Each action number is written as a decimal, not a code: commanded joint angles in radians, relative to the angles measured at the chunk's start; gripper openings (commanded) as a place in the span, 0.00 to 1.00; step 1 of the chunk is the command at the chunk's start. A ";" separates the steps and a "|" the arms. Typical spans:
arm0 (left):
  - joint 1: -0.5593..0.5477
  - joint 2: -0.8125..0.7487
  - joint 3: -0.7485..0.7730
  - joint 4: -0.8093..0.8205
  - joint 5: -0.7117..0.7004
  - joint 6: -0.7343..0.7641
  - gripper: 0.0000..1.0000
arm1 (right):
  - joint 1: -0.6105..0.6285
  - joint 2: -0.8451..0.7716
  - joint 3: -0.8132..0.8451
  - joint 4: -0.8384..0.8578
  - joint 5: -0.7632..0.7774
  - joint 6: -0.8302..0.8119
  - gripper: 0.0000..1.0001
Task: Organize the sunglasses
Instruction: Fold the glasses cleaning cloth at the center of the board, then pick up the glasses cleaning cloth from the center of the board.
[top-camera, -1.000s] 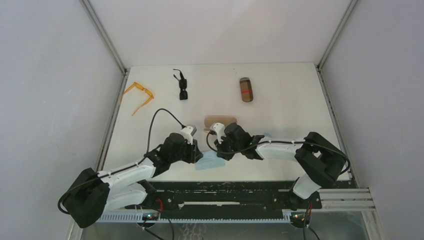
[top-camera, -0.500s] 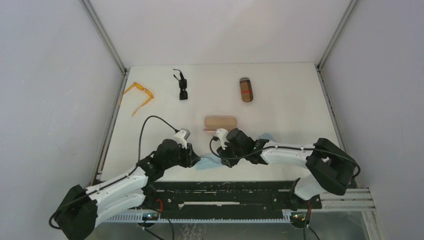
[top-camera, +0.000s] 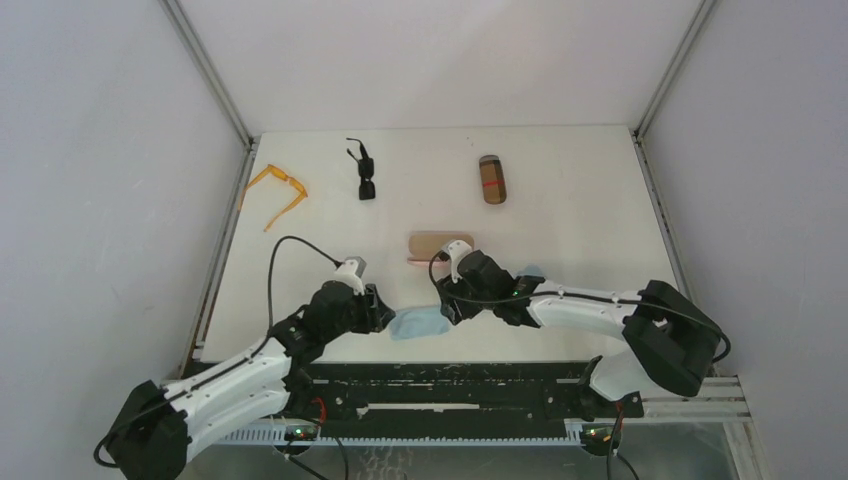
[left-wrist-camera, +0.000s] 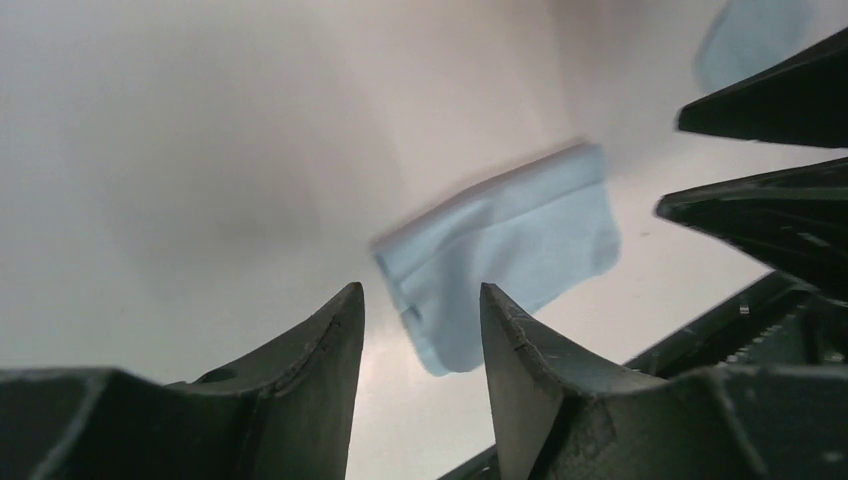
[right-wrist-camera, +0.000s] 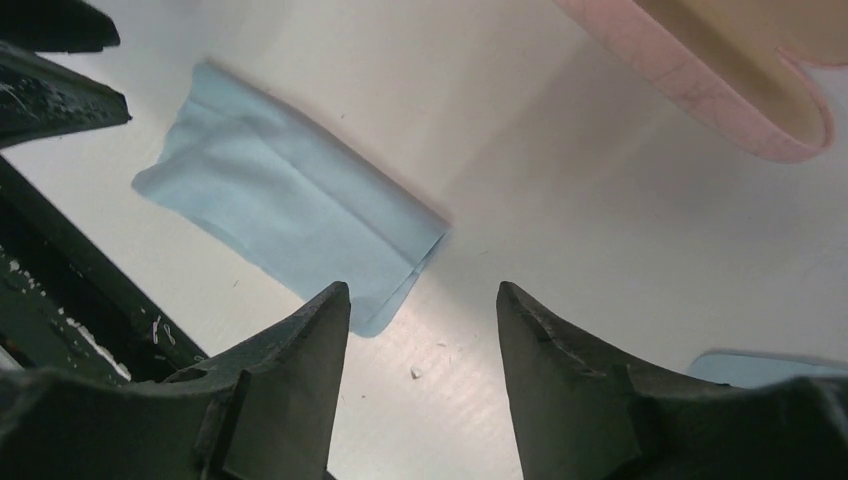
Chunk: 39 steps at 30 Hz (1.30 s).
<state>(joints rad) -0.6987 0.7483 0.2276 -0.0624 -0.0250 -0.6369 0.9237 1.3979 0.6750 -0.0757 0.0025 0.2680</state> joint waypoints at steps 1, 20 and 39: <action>0.007 0.103 0.053 0.033 -0.032 -0.027 0.52 | -0.015 0.071 0.058 0.045 0.007 0.131 0.57; 0.007 0.228 0.099 0.025 -0.034 -0.011 0.57 | -0.056 0.259 0.186 -0.100 -0.137 0.170 0.42; 0.006 0.318 0.148 0.038 -0.014 0.010 0.37 | -0.065 0.266 0.203 -0.121 -0.070 0.153 0.00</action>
<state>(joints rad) -0.6971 1.0428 0.3038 -0.0395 -0.0448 -0.6441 0.8627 1.6833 0.8677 -0.1772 -0.1196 0.4267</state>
